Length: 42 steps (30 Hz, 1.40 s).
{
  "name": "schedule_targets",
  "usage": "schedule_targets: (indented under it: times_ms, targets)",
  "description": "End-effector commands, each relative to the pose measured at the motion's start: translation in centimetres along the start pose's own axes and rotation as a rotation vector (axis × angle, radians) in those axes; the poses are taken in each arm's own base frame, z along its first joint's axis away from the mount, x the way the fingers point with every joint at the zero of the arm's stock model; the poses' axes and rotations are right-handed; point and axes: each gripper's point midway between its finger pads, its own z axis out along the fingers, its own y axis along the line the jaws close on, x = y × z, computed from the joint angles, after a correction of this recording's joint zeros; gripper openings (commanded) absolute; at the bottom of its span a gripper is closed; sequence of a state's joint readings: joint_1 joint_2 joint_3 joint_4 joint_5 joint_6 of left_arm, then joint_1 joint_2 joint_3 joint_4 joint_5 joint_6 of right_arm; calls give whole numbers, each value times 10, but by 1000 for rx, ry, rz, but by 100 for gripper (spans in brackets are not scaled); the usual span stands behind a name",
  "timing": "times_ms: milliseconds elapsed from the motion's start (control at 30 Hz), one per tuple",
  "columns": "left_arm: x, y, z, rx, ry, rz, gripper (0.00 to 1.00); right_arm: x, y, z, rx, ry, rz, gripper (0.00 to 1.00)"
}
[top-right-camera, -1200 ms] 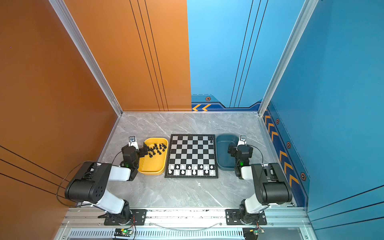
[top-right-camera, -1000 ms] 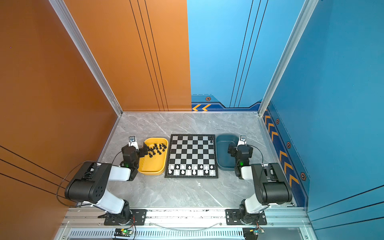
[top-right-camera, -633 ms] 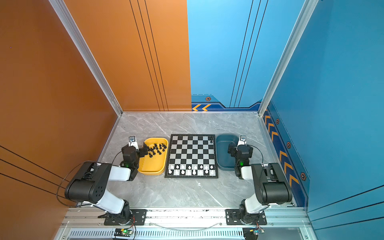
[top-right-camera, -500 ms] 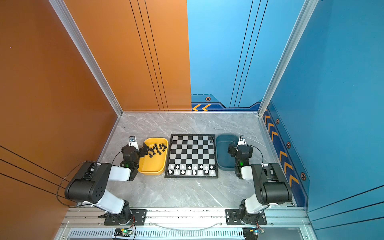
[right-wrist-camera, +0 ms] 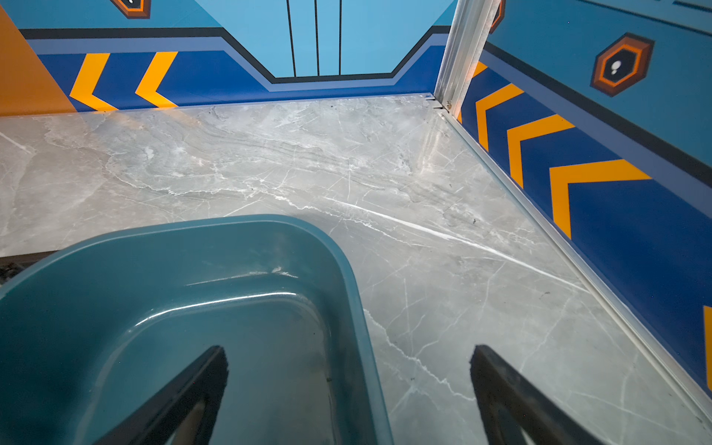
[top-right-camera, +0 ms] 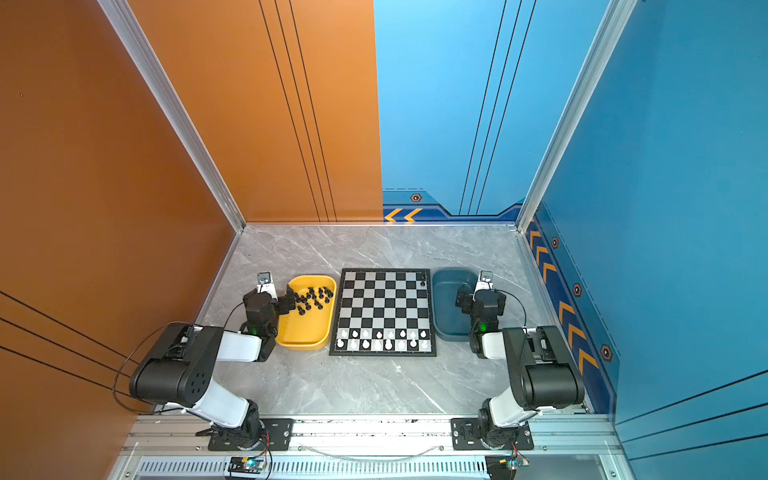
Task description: Set up the chess pieces on the board
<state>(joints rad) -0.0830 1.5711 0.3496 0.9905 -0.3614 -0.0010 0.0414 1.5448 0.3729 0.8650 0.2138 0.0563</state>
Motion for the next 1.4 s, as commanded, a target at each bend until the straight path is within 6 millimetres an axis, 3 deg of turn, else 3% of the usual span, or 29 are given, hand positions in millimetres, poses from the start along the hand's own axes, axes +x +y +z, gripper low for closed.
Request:
schedule_targets:
  times_ms: [0, 200, 433, 567, 800, 933, 1033, 1133, 1367]
  targets:
    - [0, 2, 2, 0, 12, -11, 98, -8, 0, -2, 8, -24, 15, 100]
    - [-10, 3, -3, -5, 2, -12, 98, -28, -16, -11, 88, 4, 37, 100]
    - [-49, 6, -23, -29, 18, 4, 98, -69, -22, -47, 91, 47, 83, 100]
    - [-72, -8, -39, 85, 34, -53, 98, -112, -16, -76, 44, 54, 215, 100]
    - [-105, -40, -63, 292, 67, -172, 98, -205, 16, -124, -185, -87, 478, 100]
    - [-115, -53, -73, 362, 124, -199, 98, -235, 41, -135, -365, -139, 614, 100]
    - [-114, -57, -78, 366, 203, -190, 99, -230, 64, -138, -499, -143, 693, 100]
    - [-103, -58, -83, 343, 305, -165, 99, -211, 82, -138, -581, -138, 733, 100]
    - [-89, -54, -97, 286, 455, -172, 94, -177, 95, -118, -542, 25, 690, 100]
